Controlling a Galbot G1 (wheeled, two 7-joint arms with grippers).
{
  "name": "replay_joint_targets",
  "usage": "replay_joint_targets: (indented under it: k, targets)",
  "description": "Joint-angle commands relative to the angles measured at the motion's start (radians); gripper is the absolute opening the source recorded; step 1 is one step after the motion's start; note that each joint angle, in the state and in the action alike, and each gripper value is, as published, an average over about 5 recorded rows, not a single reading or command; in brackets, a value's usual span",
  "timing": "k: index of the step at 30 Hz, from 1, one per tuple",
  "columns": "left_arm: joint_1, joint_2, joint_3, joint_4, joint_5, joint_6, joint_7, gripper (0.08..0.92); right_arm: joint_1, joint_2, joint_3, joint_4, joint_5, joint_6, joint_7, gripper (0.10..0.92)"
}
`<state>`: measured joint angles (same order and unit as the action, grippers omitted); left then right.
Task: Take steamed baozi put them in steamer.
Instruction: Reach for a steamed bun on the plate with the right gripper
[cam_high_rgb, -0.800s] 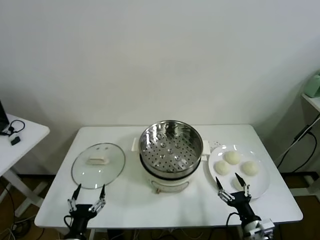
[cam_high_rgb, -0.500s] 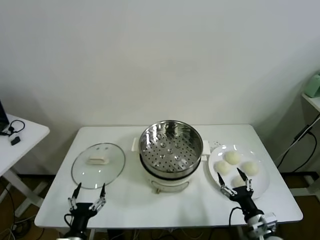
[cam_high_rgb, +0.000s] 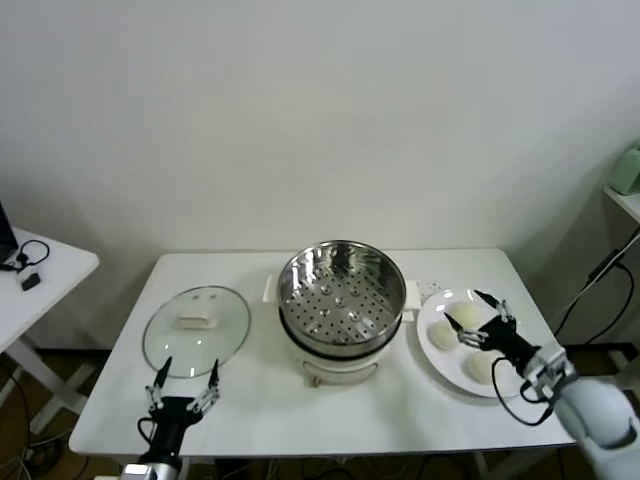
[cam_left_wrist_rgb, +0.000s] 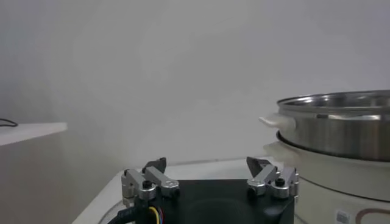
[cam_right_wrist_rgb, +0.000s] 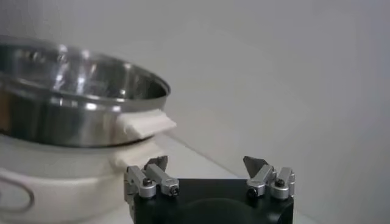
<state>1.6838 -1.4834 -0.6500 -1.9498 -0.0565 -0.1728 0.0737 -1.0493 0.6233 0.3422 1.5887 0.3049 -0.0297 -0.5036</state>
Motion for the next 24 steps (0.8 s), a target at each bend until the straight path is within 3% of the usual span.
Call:
replay_joint_targets:
  k: [1,11,19,24]
  targets:
    - [-0.017,0.006,0.009,0.01,0.006,0.011,-0.005,0.823,0.659,-0.289,-0.573,-0.279,-0.116,0.016,-0.459,0.823]
    - [-0.026,0.018,0.007,0.013,0.001,0.027,-0.008,0.823,1.112,-0.066,-0.977,-0.621,-0.4,0.129,-0.699,0.823]
    - [-0.038,0.019,0.001,0.008,-0.001,0.047,-0.01,0.823,1.196,0.176,-1.053,-0.863,-0.496,0.174,-0.722,0.823]
    - [-0.041,0.018,0.0,0.007,0.002,0.053,-0.01,0.823,1.166,0.276,-1.037,-0.928,-0.528,0.177,-0.711,0.823]
